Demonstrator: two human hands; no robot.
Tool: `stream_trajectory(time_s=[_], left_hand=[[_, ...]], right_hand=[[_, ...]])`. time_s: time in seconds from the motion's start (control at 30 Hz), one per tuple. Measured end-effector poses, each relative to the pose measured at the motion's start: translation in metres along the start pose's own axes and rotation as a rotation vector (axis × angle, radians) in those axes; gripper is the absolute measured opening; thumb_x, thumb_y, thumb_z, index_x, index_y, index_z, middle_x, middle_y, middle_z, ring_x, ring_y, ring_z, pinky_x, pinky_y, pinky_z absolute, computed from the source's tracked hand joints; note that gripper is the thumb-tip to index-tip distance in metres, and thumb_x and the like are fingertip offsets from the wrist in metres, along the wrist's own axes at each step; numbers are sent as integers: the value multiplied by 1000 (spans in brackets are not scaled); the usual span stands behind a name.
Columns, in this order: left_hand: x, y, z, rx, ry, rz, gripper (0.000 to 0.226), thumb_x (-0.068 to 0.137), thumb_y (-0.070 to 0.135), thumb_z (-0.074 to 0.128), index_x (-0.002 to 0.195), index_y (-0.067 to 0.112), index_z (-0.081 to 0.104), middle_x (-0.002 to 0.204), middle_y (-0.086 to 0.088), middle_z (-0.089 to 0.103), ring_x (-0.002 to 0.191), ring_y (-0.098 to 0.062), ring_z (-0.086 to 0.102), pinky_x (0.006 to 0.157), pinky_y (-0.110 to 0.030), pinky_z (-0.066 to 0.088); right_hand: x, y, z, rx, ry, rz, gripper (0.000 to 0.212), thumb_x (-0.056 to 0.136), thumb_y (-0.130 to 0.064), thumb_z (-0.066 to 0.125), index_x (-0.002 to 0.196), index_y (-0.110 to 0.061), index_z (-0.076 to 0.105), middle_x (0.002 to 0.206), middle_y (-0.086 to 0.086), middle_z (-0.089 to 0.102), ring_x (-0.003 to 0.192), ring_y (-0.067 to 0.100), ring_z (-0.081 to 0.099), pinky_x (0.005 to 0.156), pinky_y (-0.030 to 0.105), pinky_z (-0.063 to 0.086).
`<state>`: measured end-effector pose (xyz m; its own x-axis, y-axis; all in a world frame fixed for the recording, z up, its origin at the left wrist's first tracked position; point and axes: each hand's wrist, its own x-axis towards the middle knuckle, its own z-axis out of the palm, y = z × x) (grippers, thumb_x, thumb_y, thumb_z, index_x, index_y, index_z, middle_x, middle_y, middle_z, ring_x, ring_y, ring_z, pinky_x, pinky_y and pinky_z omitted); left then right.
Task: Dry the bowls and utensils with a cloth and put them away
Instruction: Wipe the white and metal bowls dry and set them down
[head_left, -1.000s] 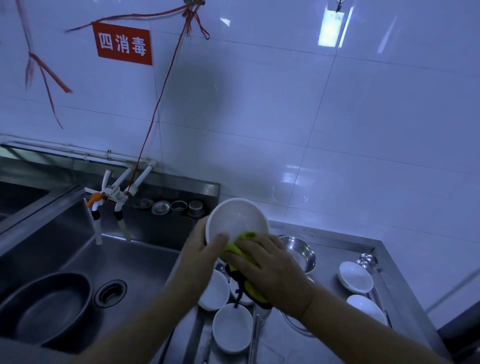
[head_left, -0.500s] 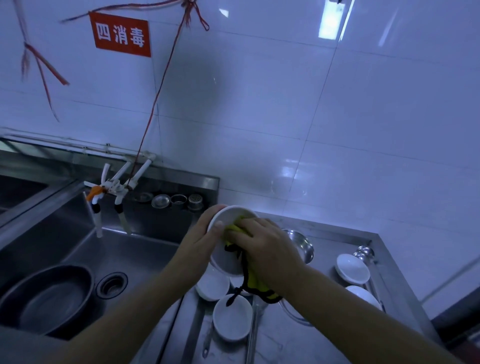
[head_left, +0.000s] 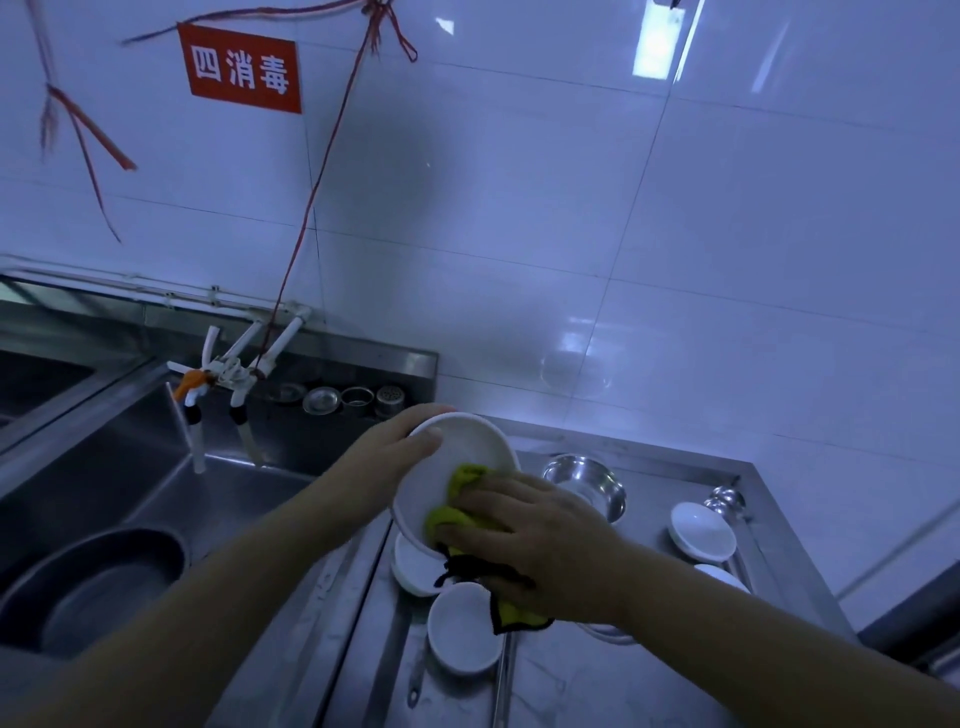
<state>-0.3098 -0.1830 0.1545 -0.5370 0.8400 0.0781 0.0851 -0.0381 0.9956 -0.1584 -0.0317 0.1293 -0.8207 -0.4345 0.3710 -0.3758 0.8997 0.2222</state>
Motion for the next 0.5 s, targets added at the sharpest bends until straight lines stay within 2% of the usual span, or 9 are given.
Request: stream_trajectory(time_s=[0.03,0.1,0.17,0.23,0.3,0.37,0.43,0.5], left_hand=[[2,5,-3,28,-65,-63,34,71,41,59,103,34,67,107,-5,67,101,-29,62,88,-47,49],[2,11,-5,28,-109,-142,42,65,42,62,105,36,66,110,-9,67,103,-32,62,90,-52,48],[1,9,1,-40,-31,-123,50,64,33,63,114,32,61,114,-11,64,103,-32,62,87,-50,50],[-4,3,16,-109,91,-45,53,66,25,59,119,30,55,115,-10,61,100,-27,62,77,-39,55],[-9,-1,29,-125,202,42,44,68,25,54,111,35,54,110,-4,59,97,-20,59,75,-32,51],[-9,-2,32,-92,234,66,37,68,24,47,103,34,55,103,-2,58,94,-20,56,77,-33,49],[-10,4,25,-11,168,30,40,64,21,45,101,30,57,101,-5,59,92,-22,54,78,-36,46],[-7,13,15,123,15,-40,47,61,18,44,105,24,59,102,-7,59,91,-21,55,77,-35,45]], right_hand=[[-2,4,4,-74,18,-52,30,93,-32,58,121,-21,63,117,7,64,113,23,56,106,38,40],[-2,7,9,-151,156,-79,19,95,-28,61,109,-19,70,102,8,68,96,23,64,92,38,49],[4,5,10,-191,297,-9,16,94,-26,64,102,-16,73,94,9,69,85,24,65,82,39,53],[9,-1,8,-211,386,111,20,94,-26,62,104,-13,73,94,10,70,83,25,65,80,38,52],[13,-10,12,-217,420,187,21,93,-26,64,105,-12,73,96,9,70,84,24,63,80,36,50],[11,-13,17,-199,412,177,20,91,-26,68,106,-13,73,97,8,70,86,23,64,83,33,48],[3,-6,16,-193,404,71,16,91,-24,68,102,-16,75,96,7,71,86,21,65,87,32,50],[-5,7,11,-206,371,-83,12,91,-21,68,99,-18,76,95,7,71,87,21,67,93,34,50]])
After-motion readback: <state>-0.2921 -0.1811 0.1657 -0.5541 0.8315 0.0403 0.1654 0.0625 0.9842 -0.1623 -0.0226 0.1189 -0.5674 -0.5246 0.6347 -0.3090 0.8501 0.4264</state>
